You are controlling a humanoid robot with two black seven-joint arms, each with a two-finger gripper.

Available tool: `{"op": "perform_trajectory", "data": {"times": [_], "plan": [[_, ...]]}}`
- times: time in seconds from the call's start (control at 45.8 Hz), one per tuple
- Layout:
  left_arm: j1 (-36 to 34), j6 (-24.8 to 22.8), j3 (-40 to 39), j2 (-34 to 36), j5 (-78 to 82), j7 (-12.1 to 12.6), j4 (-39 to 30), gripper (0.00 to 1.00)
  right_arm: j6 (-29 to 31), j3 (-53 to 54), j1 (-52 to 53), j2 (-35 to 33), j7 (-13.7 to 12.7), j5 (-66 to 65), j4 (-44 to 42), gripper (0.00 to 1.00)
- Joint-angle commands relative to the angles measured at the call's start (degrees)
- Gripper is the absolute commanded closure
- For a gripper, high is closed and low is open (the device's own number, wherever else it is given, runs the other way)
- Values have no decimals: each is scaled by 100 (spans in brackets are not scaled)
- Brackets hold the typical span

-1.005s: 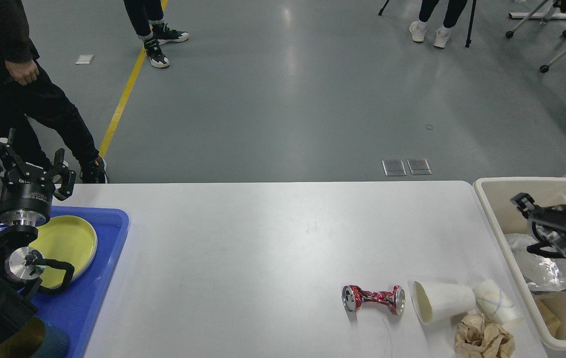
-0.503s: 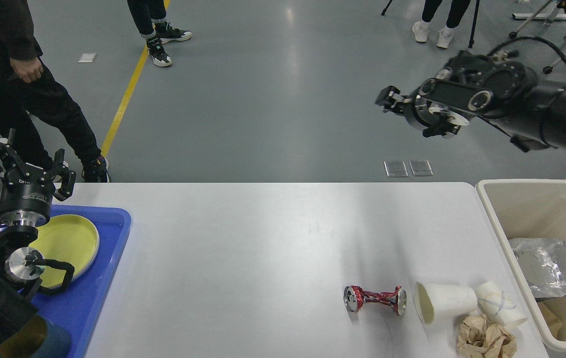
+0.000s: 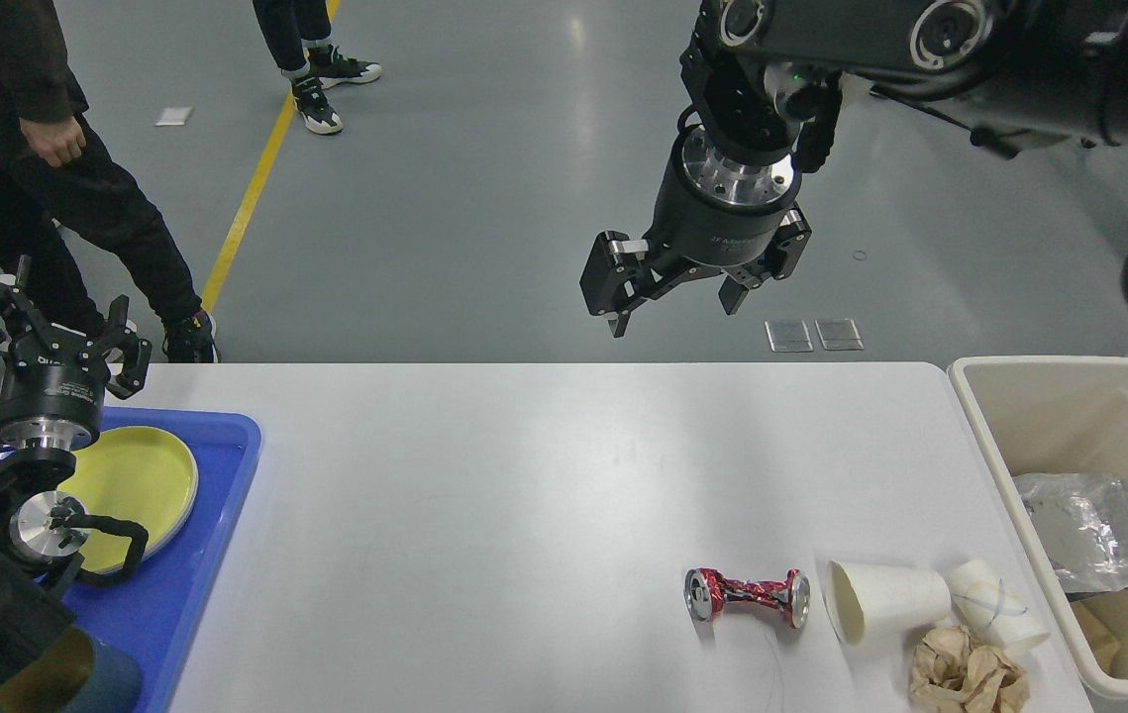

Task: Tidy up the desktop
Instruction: 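Raise the right gripper and move it toward the white paper cup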

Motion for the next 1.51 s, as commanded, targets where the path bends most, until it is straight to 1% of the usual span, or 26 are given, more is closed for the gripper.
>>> {"op": "perform_trajectory", "data": {"times": [0.0,0.175,0.634,0.918,1.005,1.224,1.399,1.486], "plan": [[8,3,0,0,1,0,0,4,88,-13,337,-13,2,294,315,0],[-1,3,0,0,1,0,0,4,88,-110,214,22,2,285,254,0],[-1,3,0,0,1,0,0,4,81,-549,-884,-57,-7,294,254,0],[-1,3,0,0,1,0,0,4,-455,-585,-1298,-57,-7,241,201,0],[-1,3,0,0,1,0,0,4,-569,-567,-1613,-13,-15,206,166,0],[-1,3,0,0,1,0,0,4,-719,-558,-2379,13,-15,206,-308,0],[-1,3,0,0,1,0,0,4,-1131,-497,-2704,-39,-15,241,-712,0],[-1,3,0,0,1,0,0,4,-1176,-515,-2836,-92,-15,250,-748,0]]}}
